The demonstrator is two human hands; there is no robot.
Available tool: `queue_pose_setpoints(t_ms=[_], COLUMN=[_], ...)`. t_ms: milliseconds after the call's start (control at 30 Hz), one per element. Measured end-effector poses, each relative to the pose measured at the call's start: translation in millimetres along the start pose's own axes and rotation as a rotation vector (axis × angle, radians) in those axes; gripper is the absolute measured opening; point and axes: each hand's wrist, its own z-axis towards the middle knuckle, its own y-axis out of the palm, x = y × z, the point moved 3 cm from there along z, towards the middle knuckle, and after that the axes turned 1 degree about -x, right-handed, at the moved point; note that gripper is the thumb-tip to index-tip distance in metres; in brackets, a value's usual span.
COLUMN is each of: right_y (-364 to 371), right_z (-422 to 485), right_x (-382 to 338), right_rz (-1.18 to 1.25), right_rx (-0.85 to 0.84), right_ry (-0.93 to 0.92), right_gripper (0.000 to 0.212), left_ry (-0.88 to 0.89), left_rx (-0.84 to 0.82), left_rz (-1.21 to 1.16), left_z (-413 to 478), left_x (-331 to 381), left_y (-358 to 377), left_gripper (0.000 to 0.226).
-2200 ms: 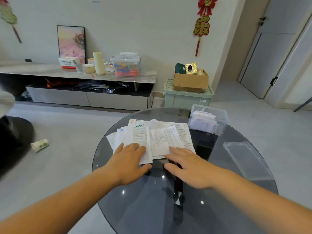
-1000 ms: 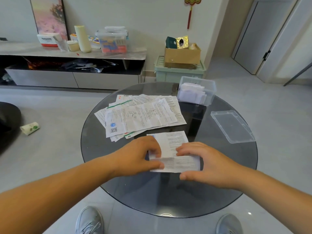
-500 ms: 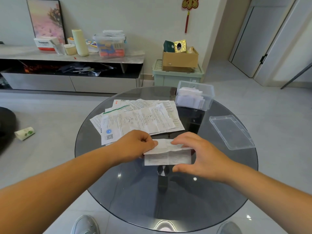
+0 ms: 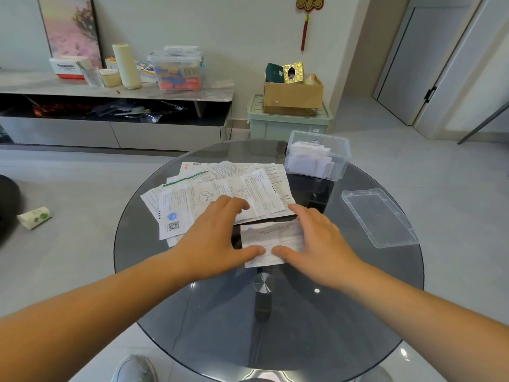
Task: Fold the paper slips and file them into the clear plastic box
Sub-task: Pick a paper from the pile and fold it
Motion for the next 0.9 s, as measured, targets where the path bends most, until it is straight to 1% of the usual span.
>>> queue_pose_setpoints(t_ms=[67, 133, 200, 267, 367, 433, 500, 567, 600, 633, 667, 733, 800, 900], right_y=[2.8, 5.3, 4.5, 1.9, -1.4, -2.8, -2.1, 2.6, 5.5, 8.9, 11.7, 12.4, 10.4, 4.9], right_z=[2.3, 3.1, 2.7, 0.3, -5.1, -8.2, -9.5, -11.5, -13.0, -14.2, -15.0, -15.9, -18.2, -22.1], right_x=[0.8, 1.1, 1.5, 2.4, -0.6, -3.8, -5.9, -5.4, -4.0, -1.8, 0.5, 3.0, 3.7, 7.0], right_rz=[-0.048, -0.043, 0.002, 0.014, -0.165, -0.210, -0.218, -0.214, -0.204, -0.199, -0.200, -0.209, -0.245, -0.323], right_rx=[0.015, 0.033, 0.078, 0.166, 0.333, 0.403, 0.377, 0.264, 0.191, 0.121, 0.067, 0.016, 0.006, 0.022], right_ry=[-0.007, -0.004, 0.012, 0.002, -0.095, -0.135, -0.205, -0.336, -0.381, -0.406, -0.410, -0.394, -0.378, -0.337], right_gripper=[0.093, 0.095, 0.096, 0.089, 0.077, 0.070, 0.050, 0.022, 0.020, 0.026, 0.032, 0.040, 0.043, 0.044], left_ry=[0.147, 0.212, 0.214, 0.184, 0.158, 0.167, 0.155, 0.167, 0.191, 0.219, 0.244, 0.273, 0.290, 0.293], left_rx=[0.011, -0.017, -0.055, -0.098, -0.131, -0.136, -0.144, -0.151, -0.160, -0.175, -0.201, -0.270, -0.301, -0.304], left_rz=[0.053, 0.063, 0.083, 0.100, 0.096, 0.123, 0.148, 0.183, 0.212, 0.240, 0.262, 0.292, 0.319, 0.360], left_z=[-3.1, -3.9, -4.2, -3.4, -1.0, 0.3, 1.1, 1.0, 0.5, 0.0, -0.8, -1.5, -1.7, -2.6], left_x=[-1.3, -0.8, 0.1, -0.3, -0.5, -0.7, -2.7, -4.6, -4.8, -5.1, -5.3, -6.0, -5.8, -2.5], left_y=[6.9, 12.0, 15.7, 17.6, 15.9, 15.4, 16.0, 17.0, 17.7, 18.8, 19.9, 22.6, 22.9, 19.9], left_gripper=[0.073, 0.068, 0.062, 0.064, 0.084, 0.091, 0.087, 0.071, 0.061, 0.055, 0.055, 0.060, 0.063, 0.065])
